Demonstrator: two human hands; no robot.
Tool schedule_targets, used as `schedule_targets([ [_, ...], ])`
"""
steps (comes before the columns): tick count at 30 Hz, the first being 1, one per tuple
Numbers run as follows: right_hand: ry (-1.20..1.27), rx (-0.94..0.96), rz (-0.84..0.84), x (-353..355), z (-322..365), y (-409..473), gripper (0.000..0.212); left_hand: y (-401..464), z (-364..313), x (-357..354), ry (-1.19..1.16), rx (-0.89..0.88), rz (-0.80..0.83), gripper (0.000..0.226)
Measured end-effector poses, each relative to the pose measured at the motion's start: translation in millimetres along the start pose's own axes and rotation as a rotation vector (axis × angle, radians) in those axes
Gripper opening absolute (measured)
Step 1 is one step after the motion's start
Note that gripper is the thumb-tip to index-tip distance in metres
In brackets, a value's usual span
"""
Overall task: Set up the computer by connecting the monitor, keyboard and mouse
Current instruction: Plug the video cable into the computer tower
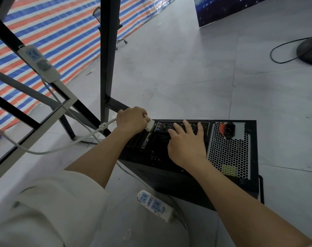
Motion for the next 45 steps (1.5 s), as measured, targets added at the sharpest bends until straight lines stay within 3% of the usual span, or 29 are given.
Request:
schedule_targets([
  [9,0.024,-0.004,0.005,0,-1,2,0.049,5,-6,2,0.104,0.002,-0.002,0.026],
  [22,0.036,-0.004,-0.005,2,-1,2,0.048,3,1,0,0.023,0.005,0.021,0.024],
  [45,0.063,-0.001,-0.003,3,-1,1,0.047,8,-25,0,0.253,0.026,-0.003,0.019],
])
Point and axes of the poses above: each hand's wrist, its own y-axis towards the middle knuckle, its own x-axis out of the back of the hand, z = x × y, the point moved 9 cm from there along y, towards the middle knuckle, and after that the axes turned 13 degrees about z, right-handed, at the moved point
